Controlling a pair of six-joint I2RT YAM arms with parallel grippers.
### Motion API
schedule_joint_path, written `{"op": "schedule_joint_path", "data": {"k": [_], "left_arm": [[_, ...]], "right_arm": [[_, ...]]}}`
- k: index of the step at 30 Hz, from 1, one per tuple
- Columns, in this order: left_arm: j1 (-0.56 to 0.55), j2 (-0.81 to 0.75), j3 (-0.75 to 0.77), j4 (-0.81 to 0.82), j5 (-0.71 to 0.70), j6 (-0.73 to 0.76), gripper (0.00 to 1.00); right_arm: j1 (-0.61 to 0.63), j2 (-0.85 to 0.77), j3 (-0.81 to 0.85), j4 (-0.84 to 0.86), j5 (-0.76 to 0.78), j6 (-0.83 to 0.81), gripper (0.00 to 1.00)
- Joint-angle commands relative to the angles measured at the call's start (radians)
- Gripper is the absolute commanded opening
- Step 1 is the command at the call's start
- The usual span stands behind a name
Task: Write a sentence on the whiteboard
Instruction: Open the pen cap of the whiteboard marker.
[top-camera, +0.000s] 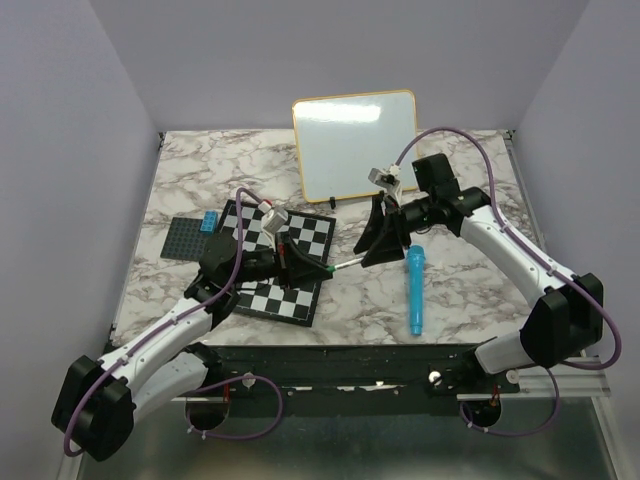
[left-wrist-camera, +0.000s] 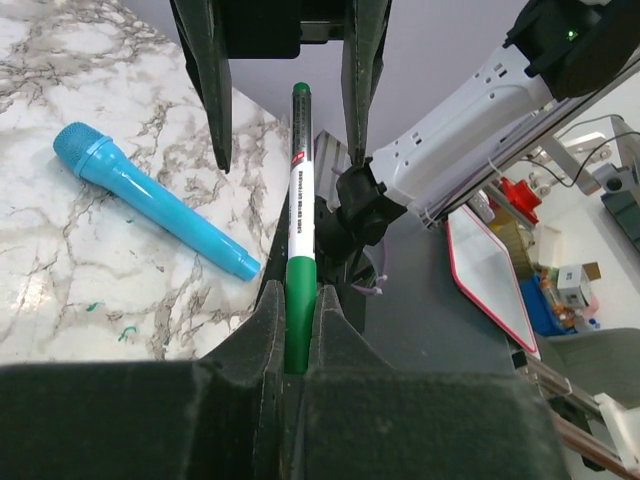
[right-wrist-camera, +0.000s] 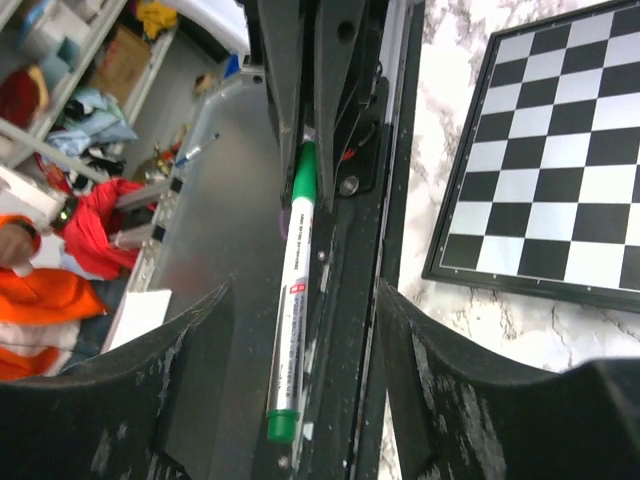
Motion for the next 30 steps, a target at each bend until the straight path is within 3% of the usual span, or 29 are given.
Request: {"op": "schedule_joint_path", "data": {"k": [1, 3, 7, 14, 23, 30], "left_arm": [[-0.010, -0.008, -0.037, 0.134, -0.076, -0.052, 0.00], [-0.013, -0.004, -0.047, 0.163, -0.106, -0.062, 0.00], [-0.013, -0.002, -0.064, 0.183, -0.175, -0.069, 0.00], [-0.019, 0.045, -0.087, 0.313, -0.200, -0.142, 0.00], [-0.033, 0.079, -0.078, 0.316, -0.234, -0.145, 0.00], [-0.038, 0.085, -0.077, 0.324, -0.248, -0.145, 0.00]], "right_arm": [[-0.007, -0.046, -0.104, 0.497, -0.005, 0.542, 0.65], [-0.007, -0.072, -0.178, 0.694, 0.032, 0.726, 0.64], [-0.007, -0.101, -0.209, 0.753, 0.086, 0.800, 0.62], [-0.007, -0.092, -0.313, 1.128, 0.056, 1.068, 0.58], [-0.001, -0.080, -0.316, 1.165, 0.053, 1.097, 0.50], [0.005, -0.068, -0.298, 1.077, 0.061, 1.024, 0.43]]}}
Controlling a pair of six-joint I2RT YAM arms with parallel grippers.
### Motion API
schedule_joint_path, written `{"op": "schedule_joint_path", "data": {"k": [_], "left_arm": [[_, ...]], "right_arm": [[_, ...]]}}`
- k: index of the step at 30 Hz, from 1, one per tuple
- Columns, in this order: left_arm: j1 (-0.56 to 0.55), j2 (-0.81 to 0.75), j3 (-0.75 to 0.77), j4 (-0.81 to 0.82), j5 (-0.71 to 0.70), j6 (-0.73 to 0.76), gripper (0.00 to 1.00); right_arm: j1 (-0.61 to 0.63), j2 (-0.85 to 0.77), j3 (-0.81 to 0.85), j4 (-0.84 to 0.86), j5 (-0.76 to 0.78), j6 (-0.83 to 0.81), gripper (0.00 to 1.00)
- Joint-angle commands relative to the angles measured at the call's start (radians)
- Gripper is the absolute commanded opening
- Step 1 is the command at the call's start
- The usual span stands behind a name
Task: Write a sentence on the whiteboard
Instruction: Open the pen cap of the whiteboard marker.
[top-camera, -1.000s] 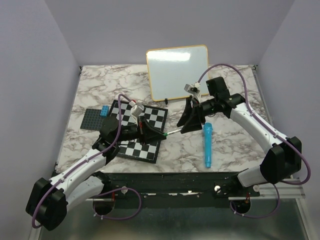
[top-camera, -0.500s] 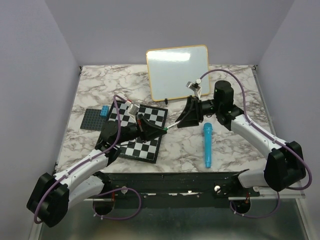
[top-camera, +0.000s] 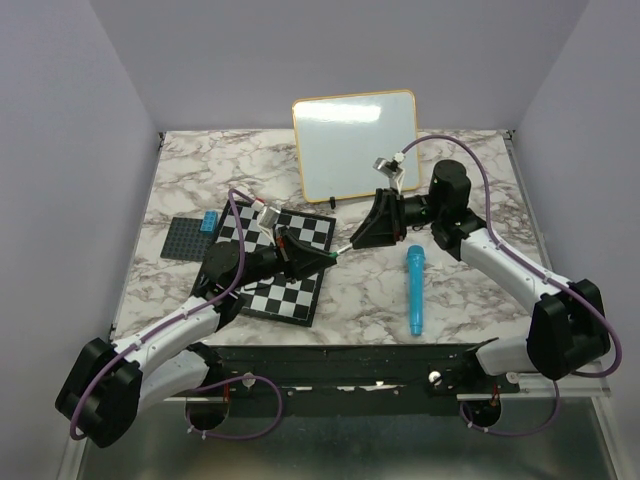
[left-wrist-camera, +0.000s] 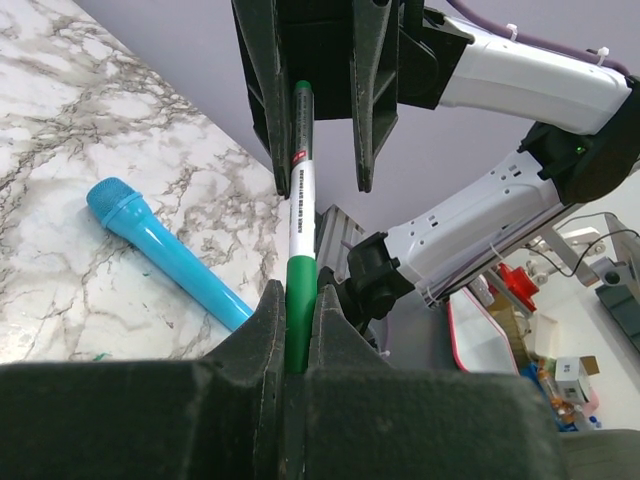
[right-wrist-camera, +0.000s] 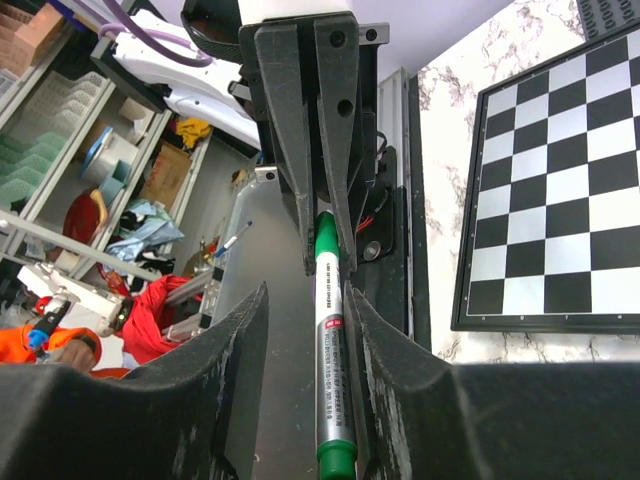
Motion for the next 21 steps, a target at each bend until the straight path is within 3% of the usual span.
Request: {"op": "schedule_joint_path", "data": {"k": [1, 9, 21], "left_arm": [[-0.005, 0.005, 0.005, 0.031, -0.037, 0.003, 0.00], [-0.005, 0.001, 0.020, -0.018, -0.018, 0.027, 0.00], [-0.005, 0.007, 0.045, -0.078, 0.022, 0.052, 0.00]], "right_arm": [[0.010, 0.013, 0.008, -0.039, 0.000, -0.044, 0.40], [0.015, 0.024, 0.048, -0.177, -0.020, -0.180, 0.37], [0.016, 0.025, 0.048, -0.189, -0.036, -0.211, 0.33]]}}
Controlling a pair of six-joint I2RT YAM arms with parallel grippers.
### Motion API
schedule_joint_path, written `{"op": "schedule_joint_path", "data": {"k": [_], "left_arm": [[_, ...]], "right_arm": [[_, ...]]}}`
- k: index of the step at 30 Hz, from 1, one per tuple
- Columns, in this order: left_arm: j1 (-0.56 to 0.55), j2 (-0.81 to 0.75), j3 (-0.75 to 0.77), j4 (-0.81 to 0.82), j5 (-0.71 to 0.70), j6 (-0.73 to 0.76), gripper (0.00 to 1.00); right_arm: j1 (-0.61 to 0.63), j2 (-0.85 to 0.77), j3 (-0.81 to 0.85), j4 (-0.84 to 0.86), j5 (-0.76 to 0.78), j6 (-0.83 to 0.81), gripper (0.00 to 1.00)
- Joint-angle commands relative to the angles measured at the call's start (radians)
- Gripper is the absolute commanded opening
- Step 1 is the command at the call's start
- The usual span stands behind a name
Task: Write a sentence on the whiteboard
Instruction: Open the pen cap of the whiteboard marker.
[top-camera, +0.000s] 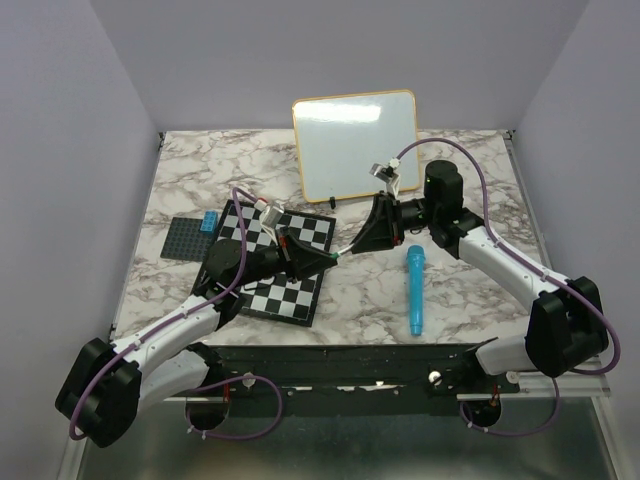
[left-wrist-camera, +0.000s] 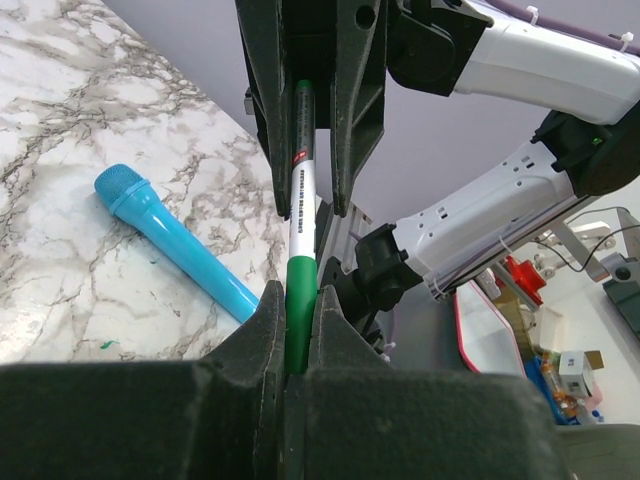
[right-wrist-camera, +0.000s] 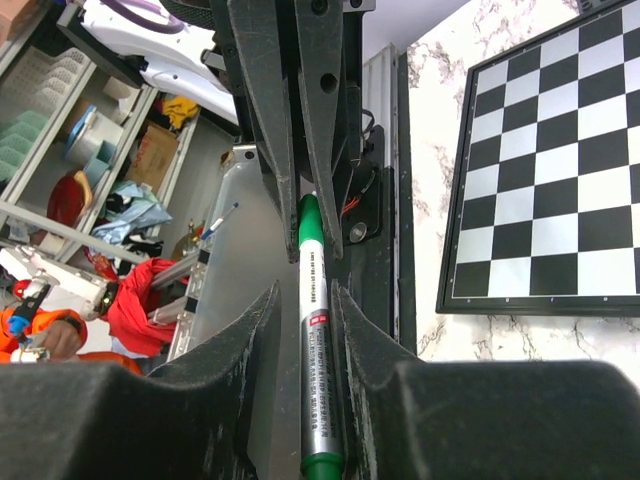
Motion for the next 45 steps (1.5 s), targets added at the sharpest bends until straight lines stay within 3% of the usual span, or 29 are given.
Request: {"op": "schedule_joint_path", "data": {"k": [1, 4, 10, 15, 29, 30, 31, 36, 39, 45], "left_arm": [[-0.005, 0.006, 0.029, -0.015, 0.021, 0.024, 0.00], [-0.005, 0.010, 0.031, -0.013, 0.024, 0.024, 0.00], [-0.005, 0.007, 0.031, -0.009, 0.042, 0.021, 0.00], [-0.004, -0.004, 0.029, -0.020, 0.047, 0.022, 0.00], [-0.004, -0.008, 0.031, -0.035, 0.041, 0.030, 0.00], [-0.004, -0.008, 0.032, -0.035, 0.039, 0.032, 0.00], [-0.004, -0.010, 0.032, -0.036, 0.039, 0.032, 0.00], [-0.001, -0.039, 0.045, -0.119, 0.039, 0.077, 0.00], [0.004, -0.102, 0.042, -0.240, 0.018, 0.137, 0.00], [0.021, -0.209, -0.021, -0.276, -0.032, 0.127, 0.00]], "right_arm": [[0.006, 0.008, 0.029, -0.018, -0.038, -0.023, 0.32], [0.006, 0.008, 0.031, -0.018, -0.039, -0.022, 0.33], [0.006, 0.011, 0.040, -0.017, -0.047, -0.016, 0.44], [0.006, 0.008, 0.039, -0.017, -0.048, -0.018, 0.43], [0.006, 0.018, 0.040, -0.041, -0.054, -0.035, 0.20], [0.005, 0.018, 0.040, -0.044, -0.056, -0.042, 0.16], [0.006, 0.020, 0.042, -0.049, -0.059, -0.045, 0.01], [-0.003, 0.006, 0.048, -0.064, -0.065, -0.067, 0.01], [-0.063, -0.008, 0.054, -0.064, -0.093, -0.064, 0.01], [-0.202, -0.061, 0.022, -0.066, -0.122, -0.068, 0.01]]}}
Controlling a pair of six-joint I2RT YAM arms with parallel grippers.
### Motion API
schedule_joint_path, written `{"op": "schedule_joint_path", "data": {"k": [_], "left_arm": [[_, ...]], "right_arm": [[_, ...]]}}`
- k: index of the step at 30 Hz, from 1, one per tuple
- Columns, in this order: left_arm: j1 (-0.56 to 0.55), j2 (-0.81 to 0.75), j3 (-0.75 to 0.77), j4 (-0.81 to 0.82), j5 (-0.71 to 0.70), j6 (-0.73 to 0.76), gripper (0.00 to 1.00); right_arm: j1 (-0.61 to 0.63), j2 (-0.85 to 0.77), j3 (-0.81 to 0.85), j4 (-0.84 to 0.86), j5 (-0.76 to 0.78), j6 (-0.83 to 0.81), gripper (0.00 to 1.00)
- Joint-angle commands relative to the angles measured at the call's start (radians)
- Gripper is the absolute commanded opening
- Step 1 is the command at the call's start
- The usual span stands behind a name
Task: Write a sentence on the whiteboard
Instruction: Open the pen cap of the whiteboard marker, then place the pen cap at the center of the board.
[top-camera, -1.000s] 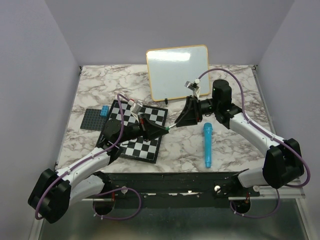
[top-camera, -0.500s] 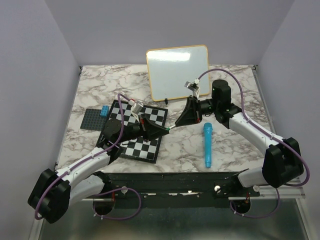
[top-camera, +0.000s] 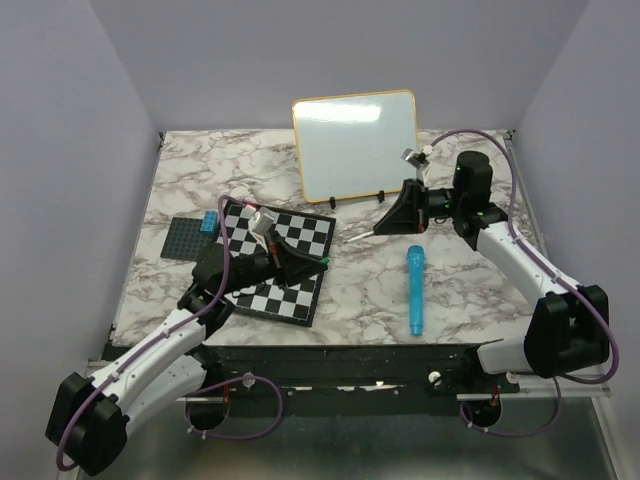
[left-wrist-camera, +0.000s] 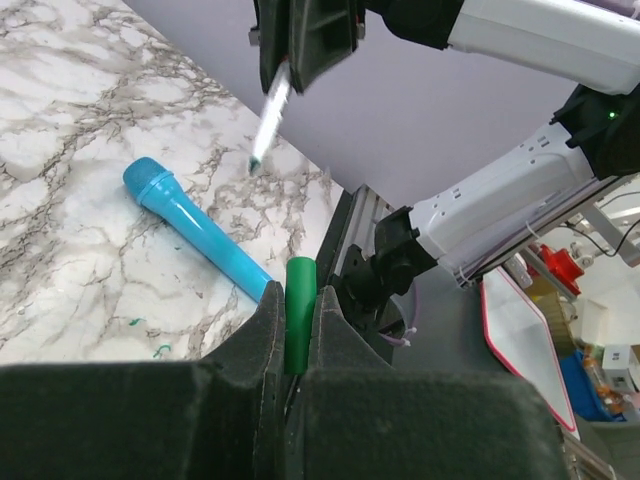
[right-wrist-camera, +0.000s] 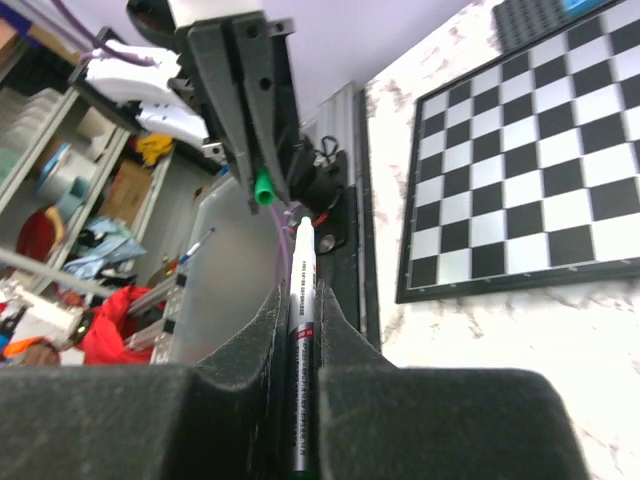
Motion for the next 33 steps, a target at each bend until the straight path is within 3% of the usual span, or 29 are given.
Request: {"op": "schedule_joint_path", "data": {"k": [1, 5, 8, 11, 16, 21, 27, 33], "left_arm": [[0.004, -0.060, -0.042, -0.045, -0.044, 0.017, 0.00], [0.003, -0.056, -0.054, -0.056, -0.076, 0.017, 0.00], [-0.014, 0.004, -0.062, -0.061, -0.114, 0.011, 0.00], [-0.101, 0.207, -0.045, -0.038, -0.205, 0.040, 0.00], [-0.239, 0.481, 0.052, 0.022, -0.373, 0.089, 0.00], [-0.279, 0.729, 0.165, 0.085, -0.427, 0.115, 0.01], [-0.298, 0.932, 0.242, 0.125, -0.449, 0.091, 0.22], [-0.307, 0.923, 0.241, 0.093, -0.536, 0.108, 0.34]], "right_arm": [[-0.078, -0.059, -0.010, -0.012, -0.034, -0.019, 0.00], [-0.133, -0.088, -0.018, -0.037, 0.012, -0.034, 0.01], [-0.188, -0.106, -0.029, -0.113, 0.160, -0.086, 0.01], [-0.240, -0.111, -0.053, -0.121, 0.237, -0.120, 0.00], [-0.317, -0.102, -0.076, -0.121, 0.214, -0.132, 0.01], [-0.331, -0.106, -0.078, -0.121, 0.216, -0.137, 0.01], [-0.331, -0.093, -0.073, -0.121, 0.214, -0.143, 0.01], [-0.332, -0.090, -0.070, -0.156, 0.211, -0.157, 0.01]]}}
